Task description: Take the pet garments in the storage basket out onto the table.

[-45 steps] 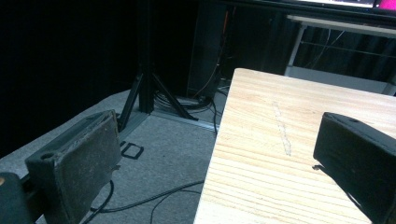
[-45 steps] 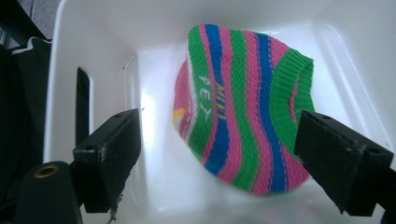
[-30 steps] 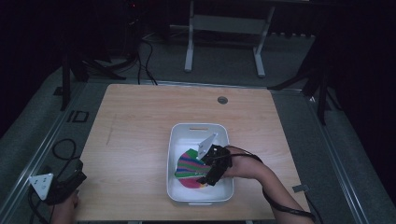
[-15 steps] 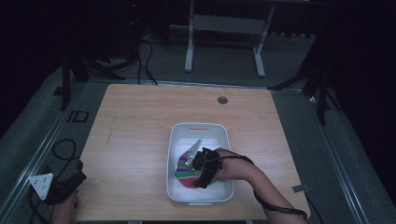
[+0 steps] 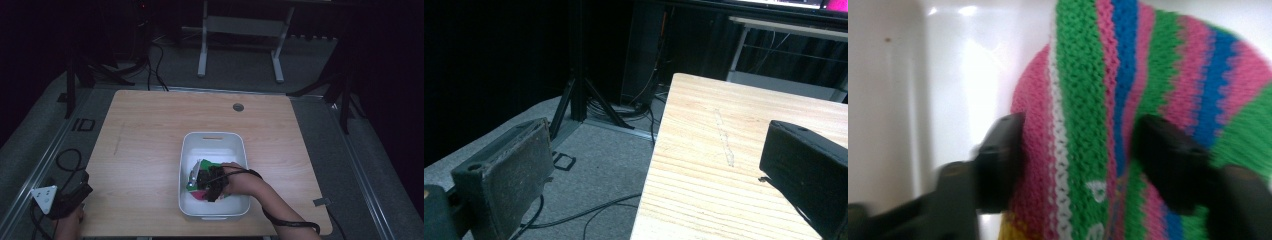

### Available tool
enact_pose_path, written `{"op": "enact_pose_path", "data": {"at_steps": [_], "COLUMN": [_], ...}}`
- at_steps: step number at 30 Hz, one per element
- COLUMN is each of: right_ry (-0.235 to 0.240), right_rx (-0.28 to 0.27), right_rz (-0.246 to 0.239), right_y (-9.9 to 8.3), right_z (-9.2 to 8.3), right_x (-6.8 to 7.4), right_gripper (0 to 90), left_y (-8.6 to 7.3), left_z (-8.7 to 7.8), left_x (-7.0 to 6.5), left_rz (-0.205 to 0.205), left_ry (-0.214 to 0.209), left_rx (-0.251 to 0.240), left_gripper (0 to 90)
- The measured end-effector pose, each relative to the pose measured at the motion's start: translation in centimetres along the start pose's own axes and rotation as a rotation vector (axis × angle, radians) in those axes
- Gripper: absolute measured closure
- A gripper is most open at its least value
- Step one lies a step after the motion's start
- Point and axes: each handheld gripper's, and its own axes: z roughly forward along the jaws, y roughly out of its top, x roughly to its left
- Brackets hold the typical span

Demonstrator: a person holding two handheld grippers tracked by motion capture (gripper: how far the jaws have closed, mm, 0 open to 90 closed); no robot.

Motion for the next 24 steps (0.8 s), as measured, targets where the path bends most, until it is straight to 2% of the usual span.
{"op": "enact_pose_path", "data": {"at_steps": [2,4,9,12,24], "right_ry": [-0.027,-0.03,-0.043,-0.063,-0.163], "right_rx": [-0.007,-0.005,-0.049,-0.124,-0.33], "right_rz": [0.011,0.013,0.015,0.024,0.027], "right_y": [0.0,-0.1,-0.2,-0.3,-0.7], "right_z": [-0.4,-0.9,-2.2,-4.6,-12.8], "right_x": [-0.2,-0.2,-0.2,-0.2,-0.7], "right_gripper": [66.4,70.3,72.3,72.6,72.6], "left_y": [0.0,0.0,0.0,0.0,0.0], "left_z": [0.0,0.0,0.0,0.0,0.0], "left_x": [0.0,0.0,0.0,0.0,0.0], "left_rz": [0.002,0.002,0.001,0.002,0.002], "left_ry": [0.001,0.002,0.002,0.003,0.005], "left_rx": [0.001,0.0,0.0,0.001,0.001], "left_gripper": [1.2,1.2,1.2,1.2,1.2]}}
